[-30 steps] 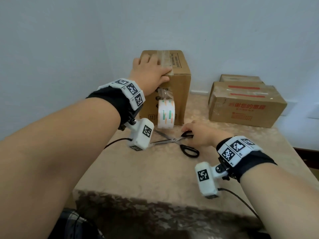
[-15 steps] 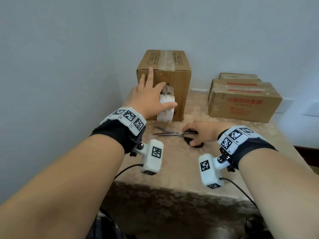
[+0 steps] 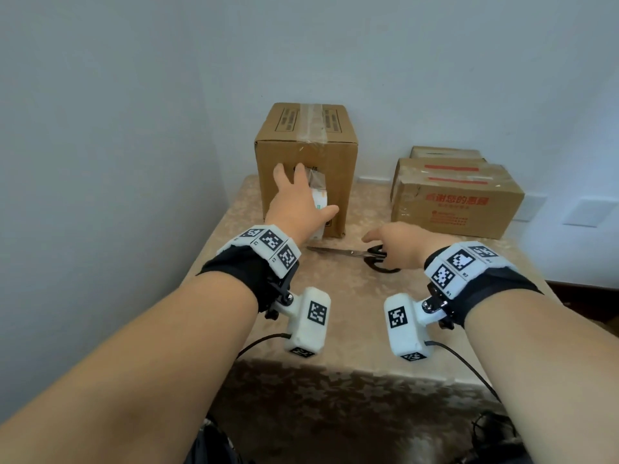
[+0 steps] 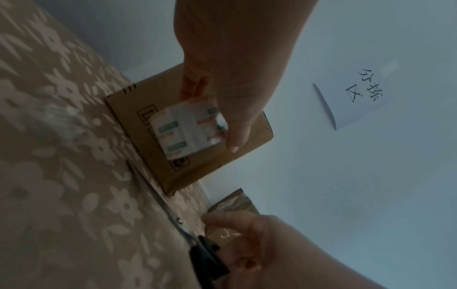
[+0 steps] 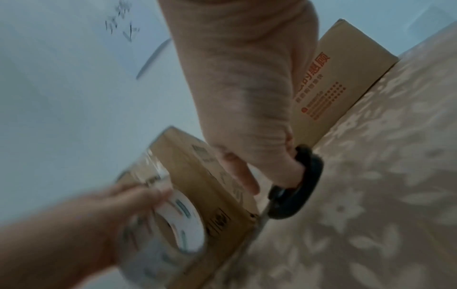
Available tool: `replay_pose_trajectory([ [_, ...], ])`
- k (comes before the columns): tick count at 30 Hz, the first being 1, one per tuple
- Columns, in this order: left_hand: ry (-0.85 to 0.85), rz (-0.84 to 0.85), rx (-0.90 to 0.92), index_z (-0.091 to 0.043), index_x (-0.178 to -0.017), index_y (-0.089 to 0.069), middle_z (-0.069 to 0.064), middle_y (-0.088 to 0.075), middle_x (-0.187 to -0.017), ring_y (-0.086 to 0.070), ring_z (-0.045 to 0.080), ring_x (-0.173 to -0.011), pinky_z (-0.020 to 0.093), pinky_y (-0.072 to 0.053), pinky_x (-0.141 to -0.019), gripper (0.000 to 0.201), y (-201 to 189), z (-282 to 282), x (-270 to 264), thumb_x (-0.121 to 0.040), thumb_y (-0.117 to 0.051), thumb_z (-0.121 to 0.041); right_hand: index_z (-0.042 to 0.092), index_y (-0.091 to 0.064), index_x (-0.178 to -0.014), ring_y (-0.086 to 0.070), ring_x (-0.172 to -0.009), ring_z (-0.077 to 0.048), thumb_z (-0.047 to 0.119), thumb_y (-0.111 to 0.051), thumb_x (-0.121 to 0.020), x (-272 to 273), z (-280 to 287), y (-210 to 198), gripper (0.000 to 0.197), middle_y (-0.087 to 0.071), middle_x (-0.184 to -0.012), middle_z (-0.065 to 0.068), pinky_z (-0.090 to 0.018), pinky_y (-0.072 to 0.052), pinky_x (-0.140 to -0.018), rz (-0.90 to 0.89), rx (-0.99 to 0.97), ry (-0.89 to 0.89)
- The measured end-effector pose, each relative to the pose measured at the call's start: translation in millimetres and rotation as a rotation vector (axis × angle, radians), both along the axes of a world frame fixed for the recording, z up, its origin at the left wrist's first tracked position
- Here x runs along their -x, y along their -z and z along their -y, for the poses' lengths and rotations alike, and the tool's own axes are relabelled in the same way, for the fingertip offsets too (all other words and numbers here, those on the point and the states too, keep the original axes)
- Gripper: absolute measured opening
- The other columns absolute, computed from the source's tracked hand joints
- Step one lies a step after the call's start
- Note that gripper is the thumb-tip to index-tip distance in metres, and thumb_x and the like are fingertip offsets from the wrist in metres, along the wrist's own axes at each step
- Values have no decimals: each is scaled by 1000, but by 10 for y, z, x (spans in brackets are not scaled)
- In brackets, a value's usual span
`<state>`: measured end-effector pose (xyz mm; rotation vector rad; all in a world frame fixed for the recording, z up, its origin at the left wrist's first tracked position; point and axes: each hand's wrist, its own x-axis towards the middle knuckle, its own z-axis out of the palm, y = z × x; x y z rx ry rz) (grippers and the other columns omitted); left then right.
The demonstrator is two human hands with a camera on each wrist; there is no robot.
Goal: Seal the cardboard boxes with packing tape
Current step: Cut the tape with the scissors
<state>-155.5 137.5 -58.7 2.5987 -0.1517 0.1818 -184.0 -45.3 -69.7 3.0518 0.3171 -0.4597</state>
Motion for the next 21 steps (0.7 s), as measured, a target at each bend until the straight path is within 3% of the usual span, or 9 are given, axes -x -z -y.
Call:
replay_pose_trajectory([
  [3, 2, -22, 84, -11, -151, -8, 15, -10, -147, -50, 34, -115, 32, -42, -94, 87, -37, -27, -6, -86, -63, -31, 25, -52, -130, -52, -116, -26, 16, -54, -93, -1, 191, -156, 38, -57, -129, -3, -42, -40, -100, 59, -55, 106],
  [5, -1, -17, 90, -11, -150, -11, 14, -19, -143, -49, 31, -116, 27, -39, -90, 82, -85, -103, -4, -88, -61, -28, 22, -58, -119, -56, -100, -22, 20, -58, -92, 28, 324, -246, 26, -62, -117, -2, -33, -46, -84, 63, -204, 164],
  [7, -3, -15, 45, -10, -149, -17, 14, -27, -142, -47, 31, -118, 28, -37, -88, 74, -130, -207, 5, -90, -57, -28, 22, -56, -114, -58, -92, -18, 24, -67, -89, 88, 379, -319, 28, -63, -106, 0, -26, -43, -69, 17, -394, 189],
  [10, -18, -4, -28, -6, -138, -36, 16, -47, -129, -52, 31, -110, 37, -46, -91, 59, -120, -378, -18, -90, -55, -33, 26, -53, -109, -57, -87, -13, 39, -75, -79, 159, 331, -402, 39, -61, -99, 4, -23, -40, -68, -60, -536, 167],
  [12, -24, -26, -33, -8, -124, -47, 13, -58, -114, -58, 28, -95, 41, -51, -82, 50, -93, -460, -26, -88, -55, -41, 28, -55, -106, -57, -81, -12, 48, -71, -80, 159, 255, -433, 37, -61, -94, 6, -23, -40, -67, -78, -566, 133],
  [14, -15, -47, 12, -11, -118, -50, 5, -60, -108, -58, 24, -92, 41, -51, -82, 54, -64, -488, -18, -87, -50, -56, 30, -58, -105, -56, -70, -10, 54, -66, -81, 126, 179, -454, 35, -63, -85, 2, -20, -42, -60, -95, -612, 142],
  [16, -27, -59, 136, -13, -121, -52, 0, -59, -106, -57, 21, -96, 42, -49, -89, 56, -57, -489, -27, -92, -38, -59, 30, -62, -104, -55, -60, -7, 58, -63, -81, 90, 105, -490, 36, -63, -77, 0, -20, -41, -54, -112, -638, 161],
  [19, -47, -80, 314, -13, -117, -56, -3, -59, -90, -57, 15, -85, 42, -51, -85, 37, -42, -488, -78, -99, -35, -38, 28, -65, -101, -53, -48, -3, 63, -60, -80, 32, 22, -551, 42, -62, -65, 4, -22, -37, -50, -157, -612, 139],
  [21, -42, -135, 435, -15, -106, -58, 1, -58, -89, -55, 19, -81, 35, -48, -78, 24, -45, -479, -78, -97, -40, -29, 27, -66, -100, -52, -46, -4, 64, -62, -77, 2, -28, -585, 44, -62, -61, 6, -22, -34, -50, -164, -582, 141],
])
